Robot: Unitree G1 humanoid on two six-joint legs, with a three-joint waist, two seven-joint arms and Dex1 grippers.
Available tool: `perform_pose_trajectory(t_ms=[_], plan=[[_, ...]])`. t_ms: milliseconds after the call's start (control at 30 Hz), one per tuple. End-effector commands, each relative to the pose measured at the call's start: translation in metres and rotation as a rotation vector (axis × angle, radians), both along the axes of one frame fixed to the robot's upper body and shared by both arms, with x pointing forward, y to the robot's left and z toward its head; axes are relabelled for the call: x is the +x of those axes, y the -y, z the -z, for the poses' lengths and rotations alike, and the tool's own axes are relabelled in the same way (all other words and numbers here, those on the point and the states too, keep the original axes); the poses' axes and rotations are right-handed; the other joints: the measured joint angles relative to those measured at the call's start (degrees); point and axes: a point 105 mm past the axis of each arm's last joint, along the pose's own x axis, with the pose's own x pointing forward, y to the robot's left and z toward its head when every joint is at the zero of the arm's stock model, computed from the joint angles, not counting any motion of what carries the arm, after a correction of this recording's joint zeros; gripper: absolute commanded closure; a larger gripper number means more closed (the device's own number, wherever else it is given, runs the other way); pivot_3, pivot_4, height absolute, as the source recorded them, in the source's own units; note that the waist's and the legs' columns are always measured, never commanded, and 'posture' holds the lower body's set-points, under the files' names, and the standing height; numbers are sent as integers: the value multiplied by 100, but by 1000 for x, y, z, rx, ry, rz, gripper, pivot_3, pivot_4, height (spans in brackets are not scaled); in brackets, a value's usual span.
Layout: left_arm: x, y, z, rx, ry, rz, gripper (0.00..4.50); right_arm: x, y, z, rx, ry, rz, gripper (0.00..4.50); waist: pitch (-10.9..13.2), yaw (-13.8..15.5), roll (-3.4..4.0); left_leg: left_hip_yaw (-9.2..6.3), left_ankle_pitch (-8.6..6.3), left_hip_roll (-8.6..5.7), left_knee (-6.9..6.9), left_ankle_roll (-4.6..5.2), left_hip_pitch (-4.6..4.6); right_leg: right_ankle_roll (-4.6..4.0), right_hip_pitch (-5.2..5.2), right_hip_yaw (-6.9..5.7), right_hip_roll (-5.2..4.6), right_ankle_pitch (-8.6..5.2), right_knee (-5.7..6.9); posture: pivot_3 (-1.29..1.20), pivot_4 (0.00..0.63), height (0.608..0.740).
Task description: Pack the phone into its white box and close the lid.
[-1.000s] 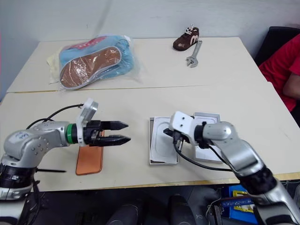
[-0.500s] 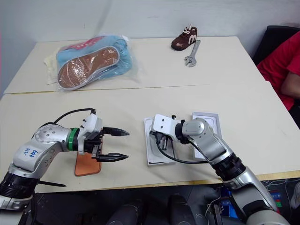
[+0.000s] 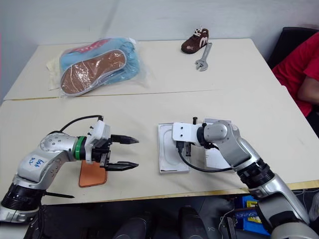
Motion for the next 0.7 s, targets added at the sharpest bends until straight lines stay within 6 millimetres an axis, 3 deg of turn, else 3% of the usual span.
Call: perform_pose_trajectory(t_ms=[33,167,333,400,500,600,700], plan=[[-3,-21,-6,-10,-38,-84,0,-6,-23,-32,115,30,-60,4455,1,-62,2,0,0,1,-3,0,0,0,-1,0,1,0,0,0,150,740],[-13,-66,-14,-71,-248,-253,0,-14,-49,-50,224,9,-143,4455,3,-130,2,-1,0,2,-10,0,0,0,-4,-3,1,0,1,0,150,740],[-35,-134,-8,-51,-529,-537,0,-31,-77,-32,179,-21,-317,4455,8,-178,11,-6,-1,4,-28,-1,5,-3,-2,-9,3,-1,7,0,150,740],[-43,-145,-4,-19,-585,-596,0,-34,-83,-25,159,-27,-351,4455,12,-200,18,-6,-1,2,-32,0,7,-3,1,-10,2,-1,6,0,150,740],[-58,-162,20,57,-811,-751,0,-41,-101,-9,100,-39,-425,4455,13,-230,20,-12,0,-4,-30,2,7,-5,5,-10,-2,0,6,0,150,740],[-55,-156,33,42,-920,-836,0,-42,-113,5,46,-51,-445,4455,14,-225,21,-13,0,-6,-30,2,10,-5,2,-9,-1,0,16,0,150,740],[-51,-144,49,63,-978,-878,0,-37,-118,16,0,-46,-433,4455,-3,-185,81,-22,0,-11,-23,2,19,-6,5,-11,-6,0,19,0,150,740]])
